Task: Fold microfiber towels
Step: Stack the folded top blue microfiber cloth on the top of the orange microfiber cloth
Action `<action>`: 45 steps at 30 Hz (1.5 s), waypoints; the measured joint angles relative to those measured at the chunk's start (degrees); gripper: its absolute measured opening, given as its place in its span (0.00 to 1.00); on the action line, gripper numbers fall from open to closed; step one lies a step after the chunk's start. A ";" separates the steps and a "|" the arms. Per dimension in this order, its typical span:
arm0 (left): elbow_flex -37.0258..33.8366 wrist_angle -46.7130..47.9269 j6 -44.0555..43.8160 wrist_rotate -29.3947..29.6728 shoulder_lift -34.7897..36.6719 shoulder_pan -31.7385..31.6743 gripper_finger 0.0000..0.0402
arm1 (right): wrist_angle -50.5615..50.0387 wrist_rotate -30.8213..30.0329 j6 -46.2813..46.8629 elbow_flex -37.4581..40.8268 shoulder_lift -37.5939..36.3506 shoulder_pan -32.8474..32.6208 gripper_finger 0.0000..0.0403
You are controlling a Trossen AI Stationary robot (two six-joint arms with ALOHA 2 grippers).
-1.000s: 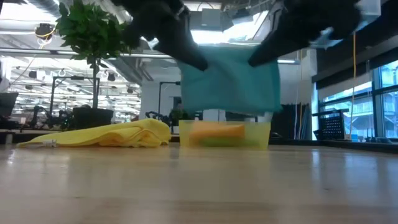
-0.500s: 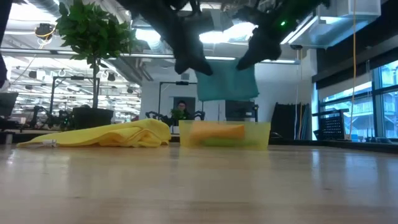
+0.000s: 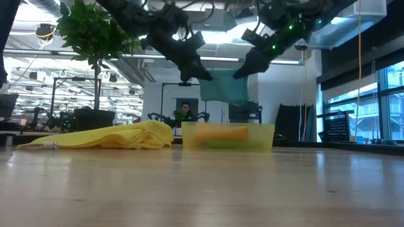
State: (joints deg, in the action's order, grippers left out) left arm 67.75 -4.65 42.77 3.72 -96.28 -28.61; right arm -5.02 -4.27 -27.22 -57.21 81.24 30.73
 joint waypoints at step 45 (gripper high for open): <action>0.02 -7.70 8.88 -11.28 -13.30 -8.05 0.00 | 9.94 11.61 -9.25 0.15 15.15 11.42 0.04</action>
State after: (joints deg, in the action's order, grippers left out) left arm 67.77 -12.34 51.66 -7.56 -109.58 -36.66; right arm 4.91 7.34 -36.47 -57.06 96.39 42.15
